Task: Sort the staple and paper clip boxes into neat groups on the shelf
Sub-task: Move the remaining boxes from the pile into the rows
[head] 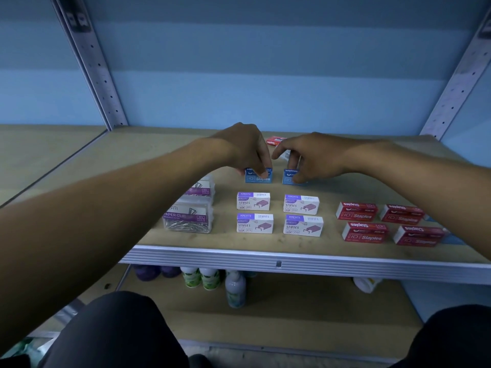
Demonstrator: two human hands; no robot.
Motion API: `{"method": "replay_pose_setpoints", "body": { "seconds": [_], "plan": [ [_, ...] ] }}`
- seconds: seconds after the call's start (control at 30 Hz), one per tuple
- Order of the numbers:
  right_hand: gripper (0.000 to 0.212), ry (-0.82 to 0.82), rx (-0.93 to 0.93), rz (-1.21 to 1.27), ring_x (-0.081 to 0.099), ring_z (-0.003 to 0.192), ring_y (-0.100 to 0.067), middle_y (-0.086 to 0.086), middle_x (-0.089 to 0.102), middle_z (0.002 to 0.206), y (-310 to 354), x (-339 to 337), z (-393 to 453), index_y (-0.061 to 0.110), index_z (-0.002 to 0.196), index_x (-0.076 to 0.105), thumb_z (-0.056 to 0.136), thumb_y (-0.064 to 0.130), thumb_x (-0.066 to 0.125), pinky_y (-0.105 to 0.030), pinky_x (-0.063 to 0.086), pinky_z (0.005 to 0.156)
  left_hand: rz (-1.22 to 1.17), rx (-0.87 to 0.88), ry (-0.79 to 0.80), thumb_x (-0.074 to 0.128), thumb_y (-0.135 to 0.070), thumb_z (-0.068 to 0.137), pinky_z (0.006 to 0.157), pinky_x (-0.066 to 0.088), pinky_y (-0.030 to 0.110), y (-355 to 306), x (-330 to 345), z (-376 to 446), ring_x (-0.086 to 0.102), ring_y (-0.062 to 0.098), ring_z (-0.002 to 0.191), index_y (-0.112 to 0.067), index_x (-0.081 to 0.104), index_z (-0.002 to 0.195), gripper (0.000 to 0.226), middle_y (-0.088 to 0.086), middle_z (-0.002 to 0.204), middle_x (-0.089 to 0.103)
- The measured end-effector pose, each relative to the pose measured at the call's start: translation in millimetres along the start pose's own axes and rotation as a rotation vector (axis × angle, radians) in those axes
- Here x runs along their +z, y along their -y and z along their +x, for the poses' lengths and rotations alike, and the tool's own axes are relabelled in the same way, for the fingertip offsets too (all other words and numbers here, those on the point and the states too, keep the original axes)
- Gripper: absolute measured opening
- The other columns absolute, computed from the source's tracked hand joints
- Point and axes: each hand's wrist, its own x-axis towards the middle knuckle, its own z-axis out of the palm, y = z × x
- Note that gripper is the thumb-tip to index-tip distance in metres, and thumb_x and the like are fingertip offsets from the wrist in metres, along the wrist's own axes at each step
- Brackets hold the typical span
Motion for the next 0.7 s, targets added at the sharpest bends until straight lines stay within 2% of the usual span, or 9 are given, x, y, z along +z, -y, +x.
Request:
{"method": "replay_pose_setpoints", "body": {
  "seconds": [0.1, 0.23, 0.37, 0.7],
  "plan": [
    [0.046, -0.005, 0.005, 0.001, 0.059, 0.082, 0.001, 0.013, 0.066, 0.099, -0.1, 1.8, -0.9, 0.032, 0.124, 0.06, 0.083, 0.024, 0.079, -0.023, 0.044, 0.072, 0.046, -0.003, -0.013, 0.083, -0.023, 0.077, 0.071, 0.059, 0.026, -1.7, 0.5, -1.8, 0.073, 0.013, 0.079, -0.026, 0.08, 0.094, 0.018, -0.016, 0.082, 0.071],
    [0.019, -0.025, 0.024, -0.003, 0.067, 0.089, -0.009, 0.009, 0.072, 0.098, -5.2, -5.4, -8.4, 0.032, 0.098, 0.073, 0.083, 0.021, 0.078, -0.023, 0.05, 0.073, 0.134, 0.001, -0.035, 0.08, -0.022, 0.078, 0.068, 0.056, 0.026, -6.5, 3.9, -3.8, 0.073, 0.016, 0.072, -0.027, 0.078, 0.092, 0.014, -0.008, 0.089, 0.074],
    [0.019, -0.037, 0.056, -0.012, 0.064, 0.095, -0.008, 0.011, 0.071, 0.101, -16.7, -15.0, -25.1, 0.035, 0.098, 0.074, 0.084, 0.023, 0.078, -0.028, 0.052, 0.082, 0.112, 0.028, -0.044, 0.08, -0.019, 0.079, 0.073, 0.059, 0.031, -22.2, 1.3, -4.6, 0.073, 0.019, 0.072, -0.023, 0.078, 0.094, 0.015, -0.005, 0.088, 0.073],
    [0.021, -0.057, 0.221, -0.01, 0.068, 0.091, -0.009, 0.011, 0.073, 0.096, -74.4, -34.8, -96.7, 0.03, 0.101, 0.076, 0.083, 0.021, 0.078, -0.03, 0.056, 0.084, 0.079, 0.145, -0.002, 0.081, -0.021, 0.079, 0.064, 0.057, 0.024, -105.5, 22.9, 17.9, 0.072, 0.015, 0.074, -0.02, 0.077, 0.096, 0.017, -0.004, 0.091, 0.071]
  ]
}}
